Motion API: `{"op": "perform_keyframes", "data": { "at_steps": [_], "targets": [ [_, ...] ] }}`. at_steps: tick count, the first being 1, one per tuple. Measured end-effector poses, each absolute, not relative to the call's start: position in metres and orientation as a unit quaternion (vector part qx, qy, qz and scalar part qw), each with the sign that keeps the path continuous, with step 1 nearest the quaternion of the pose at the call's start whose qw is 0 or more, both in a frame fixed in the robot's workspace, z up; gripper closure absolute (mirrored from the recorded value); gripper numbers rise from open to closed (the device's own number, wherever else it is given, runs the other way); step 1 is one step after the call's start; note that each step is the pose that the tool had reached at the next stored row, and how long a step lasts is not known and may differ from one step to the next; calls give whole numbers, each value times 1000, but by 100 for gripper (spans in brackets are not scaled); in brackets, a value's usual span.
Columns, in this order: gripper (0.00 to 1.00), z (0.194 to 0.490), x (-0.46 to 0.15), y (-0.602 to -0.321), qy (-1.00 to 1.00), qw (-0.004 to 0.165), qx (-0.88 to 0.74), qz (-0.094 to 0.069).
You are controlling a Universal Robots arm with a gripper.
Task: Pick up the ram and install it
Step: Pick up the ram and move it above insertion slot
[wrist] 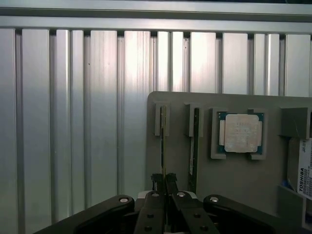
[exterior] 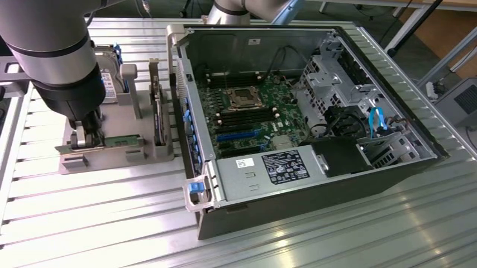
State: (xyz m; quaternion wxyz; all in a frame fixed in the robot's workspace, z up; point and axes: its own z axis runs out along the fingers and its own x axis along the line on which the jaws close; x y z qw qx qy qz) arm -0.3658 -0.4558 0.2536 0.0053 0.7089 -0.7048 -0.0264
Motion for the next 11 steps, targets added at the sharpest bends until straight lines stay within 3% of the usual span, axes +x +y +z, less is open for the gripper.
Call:
{"op": "perform_keyframes", "data": {
  "at_steps": [11],
  "targets": [
    [88, 256, -366, -456, -705, 5, 709, -26]
  ]
}}
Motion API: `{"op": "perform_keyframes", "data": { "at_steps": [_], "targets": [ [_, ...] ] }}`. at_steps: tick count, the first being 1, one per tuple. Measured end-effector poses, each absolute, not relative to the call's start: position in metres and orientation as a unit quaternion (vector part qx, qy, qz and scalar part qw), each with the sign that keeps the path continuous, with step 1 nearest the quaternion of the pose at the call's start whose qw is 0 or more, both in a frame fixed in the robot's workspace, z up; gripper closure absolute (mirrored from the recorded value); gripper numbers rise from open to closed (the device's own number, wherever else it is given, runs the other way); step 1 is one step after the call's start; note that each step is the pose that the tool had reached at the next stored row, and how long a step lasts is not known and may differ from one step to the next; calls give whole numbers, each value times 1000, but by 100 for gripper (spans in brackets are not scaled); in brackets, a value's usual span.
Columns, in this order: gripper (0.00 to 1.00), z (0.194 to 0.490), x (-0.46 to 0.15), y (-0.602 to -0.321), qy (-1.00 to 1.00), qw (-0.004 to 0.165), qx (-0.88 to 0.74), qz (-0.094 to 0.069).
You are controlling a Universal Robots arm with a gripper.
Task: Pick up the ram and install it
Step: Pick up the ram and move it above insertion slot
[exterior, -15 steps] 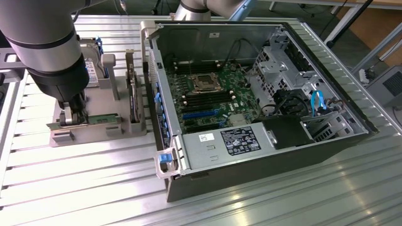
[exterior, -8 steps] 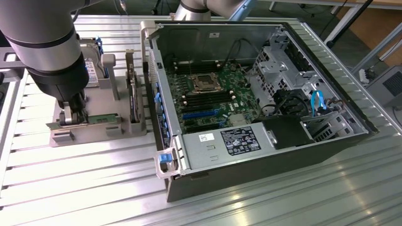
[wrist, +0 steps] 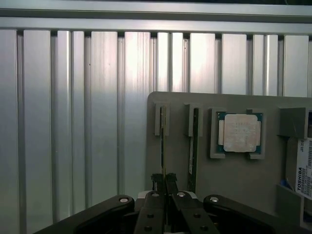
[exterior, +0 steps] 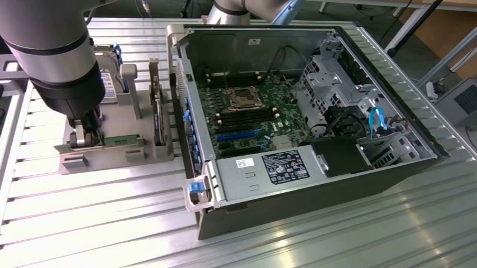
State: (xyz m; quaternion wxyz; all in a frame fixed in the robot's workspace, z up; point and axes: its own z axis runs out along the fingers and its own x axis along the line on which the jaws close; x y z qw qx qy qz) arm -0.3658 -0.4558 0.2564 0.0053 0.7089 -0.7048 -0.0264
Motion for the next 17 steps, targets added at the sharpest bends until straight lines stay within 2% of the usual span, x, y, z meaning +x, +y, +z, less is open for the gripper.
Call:
{"op": "perform_keyframes", "data": {
  "at_steps": [17],
  "targets": [
    [88, 260, -366, -456, -705, 5, 709, -26]
  ]
}}
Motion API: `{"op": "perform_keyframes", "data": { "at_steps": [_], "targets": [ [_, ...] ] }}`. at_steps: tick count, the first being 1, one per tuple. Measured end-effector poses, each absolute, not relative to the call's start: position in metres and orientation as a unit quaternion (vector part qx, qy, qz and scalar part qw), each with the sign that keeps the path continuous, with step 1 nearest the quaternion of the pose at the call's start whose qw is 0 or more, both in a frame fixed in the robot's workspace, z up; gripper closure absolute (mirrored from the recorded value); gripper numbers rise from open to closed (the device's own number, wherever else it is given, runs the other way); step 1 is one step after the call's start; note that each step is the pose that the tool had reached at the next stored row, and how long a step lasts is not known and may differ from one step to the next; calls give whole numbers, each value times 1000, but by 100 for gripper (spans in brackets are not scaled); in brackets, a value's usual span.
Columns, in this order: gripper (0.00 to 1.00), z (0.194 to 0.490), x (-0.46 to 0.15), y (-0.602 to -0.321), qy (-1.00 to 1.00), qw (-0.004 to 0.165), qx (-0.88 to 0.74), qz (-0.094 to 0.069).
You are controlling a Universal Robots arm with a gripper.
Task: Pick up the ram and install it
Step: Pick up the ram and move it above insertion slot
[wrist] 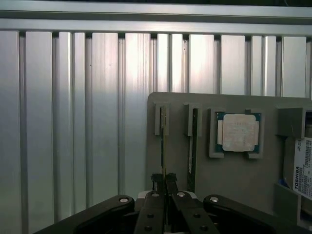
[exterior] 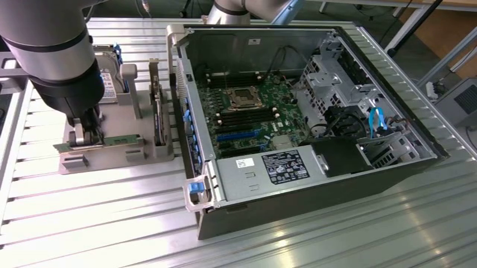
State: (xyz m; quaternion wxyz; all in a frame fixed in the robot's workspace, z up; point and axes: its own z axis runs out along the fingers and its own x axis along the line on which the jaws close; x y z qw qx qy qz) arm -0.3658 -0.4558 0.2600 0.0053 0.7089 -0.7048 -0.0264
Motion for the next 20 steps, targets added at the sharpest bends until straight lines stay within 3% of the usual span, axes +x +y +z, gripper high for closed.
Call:
{"op": "perform_keyframes", "data": {
  "at_steps": [20],
  "targets": [
    [88, 264, -366, -456, -705, 5, 709, -26]
  ]
}}
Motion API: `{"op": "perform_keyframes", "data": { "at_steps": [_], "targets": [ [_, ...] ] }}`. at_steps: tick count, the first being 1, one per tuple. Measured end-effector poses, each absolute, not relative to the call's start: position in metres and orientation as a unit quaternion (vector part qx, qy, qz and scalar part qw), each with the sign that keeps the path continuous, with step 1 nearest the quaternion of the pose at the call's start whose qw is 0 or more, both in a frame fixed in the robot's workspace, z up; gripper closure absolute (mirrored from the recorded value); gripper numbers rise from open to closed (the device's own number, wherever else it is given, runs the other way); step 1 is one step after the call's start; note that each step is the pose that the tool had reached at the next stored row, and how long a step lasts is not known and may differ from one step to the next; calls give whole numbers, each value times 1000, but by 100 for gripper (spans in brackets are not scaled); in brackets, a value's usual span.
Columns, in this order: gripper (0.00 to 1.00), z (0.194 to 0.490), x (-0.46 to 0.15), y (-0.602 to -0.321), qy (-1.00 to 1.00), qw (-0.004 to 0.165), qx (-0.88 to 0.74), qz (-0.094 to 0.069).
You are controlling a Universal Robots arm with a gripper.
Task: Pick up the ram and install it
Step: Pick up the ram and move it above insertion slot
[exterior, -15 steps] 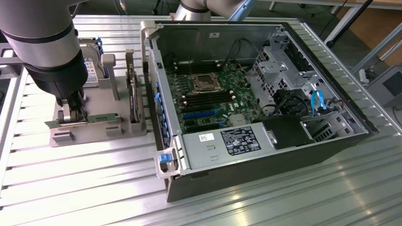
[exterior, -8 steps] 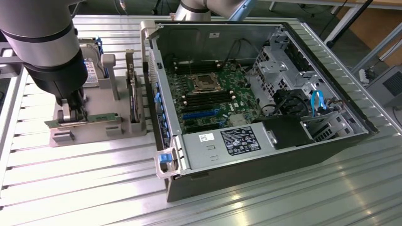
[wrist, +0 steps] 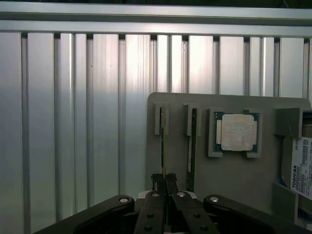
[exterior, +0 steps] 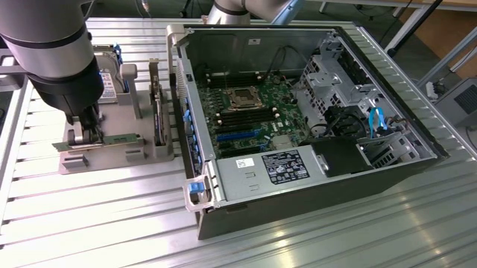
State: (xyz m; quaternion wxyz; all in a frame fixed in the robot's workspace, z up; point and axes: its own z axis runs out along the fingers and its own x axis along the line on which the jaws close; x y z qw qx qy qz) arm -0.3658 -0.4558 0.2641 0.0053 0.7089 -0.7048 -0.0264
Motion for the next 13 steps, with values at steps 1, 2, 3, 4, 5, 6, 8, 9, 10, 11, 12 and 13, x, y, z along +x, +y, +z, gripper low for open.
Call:
{"op": "perform_keyframes", "data": {
  "at_steps": [1, 2, 3, 4, 5, 6, 8, 9, 10, 11, 12, 13],
  "targets": [
    [88, 264, -366, -456, -705, 5, 709, -26],
    [88, 265, -366, -456, -705, 5, 709, -26],
    [88, 265, -366, -456, -705, 5, 709, -26],
    [88, 265, -366, -456, -705, 5, 709, -26],
    [88, 266, -366, -456, -705, 5, 709, -26],
    [88, 266, -366, -456, -705, 5, 709, -26],
    [88, 267, -366, -456, -705, 5, 709, -26],
    [88, 267, -366, -456, -705, 5, 709, -26],
    [88, 267, -366, -456, -705, 5, 709, -26],
    [88, 267, -366, -456, -705, 5, 709, -26],
    [88, 268, -366, -456, -705, 5, 709, -26],
    [88, 268, -366, -456, -705, 5, 709, -26]
  ]
}}
